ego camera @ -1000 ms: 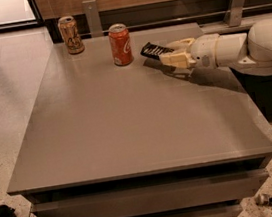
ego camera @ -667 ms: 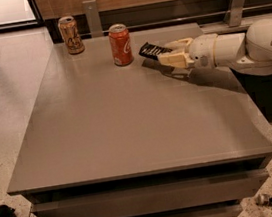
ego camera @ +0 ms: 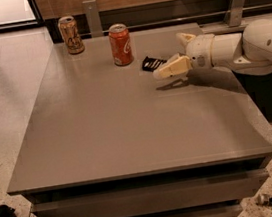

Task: Move rxbar chocolate near coke can

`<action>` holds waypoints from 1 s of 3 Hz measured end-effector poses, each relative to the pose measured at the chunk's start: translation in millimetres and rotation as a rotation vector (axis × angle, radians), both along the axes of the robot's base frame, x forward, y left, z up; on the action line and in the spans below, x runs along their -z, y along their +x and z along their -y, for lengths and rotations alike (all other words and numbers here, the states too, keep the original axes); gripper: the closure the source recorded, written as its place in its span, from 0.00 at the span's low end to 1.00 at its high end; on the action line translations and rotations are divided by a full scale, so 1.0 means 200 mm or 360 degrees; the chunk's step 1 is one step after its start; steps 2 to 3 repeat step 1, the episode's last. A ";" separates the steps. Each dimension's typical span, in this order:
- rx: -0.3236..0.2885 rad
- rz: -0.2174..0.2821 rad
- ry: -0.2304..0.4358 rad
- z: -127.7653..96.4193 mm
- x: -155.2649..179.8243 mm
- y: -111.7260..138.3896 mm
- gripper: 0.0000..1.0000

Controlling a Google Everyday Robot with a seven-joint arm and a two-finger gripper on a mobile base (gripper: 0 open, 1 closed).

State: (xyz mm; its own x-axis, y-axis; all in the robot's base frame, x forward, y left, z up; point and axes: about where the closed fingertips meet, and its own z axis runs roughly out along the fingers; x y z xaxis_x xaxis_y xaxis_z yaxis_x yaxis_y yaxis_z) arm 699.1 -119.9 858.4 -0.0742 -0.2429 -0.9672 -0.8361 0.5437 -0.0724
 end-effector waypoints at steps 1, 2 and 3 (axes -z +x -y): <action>0.0000 0.0000 0.0000 0.00 0.00 0.00 0.00; 0.0000 0.0000 0.0000 0.00 0.00 0.00 0.00; 0.0000 0.0000 0.0000 0.00 0.00 0.00 0.00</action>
Offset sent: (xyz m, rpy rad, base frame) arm 0.0000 0.0000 0.0000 0.0000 0.0000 0.0000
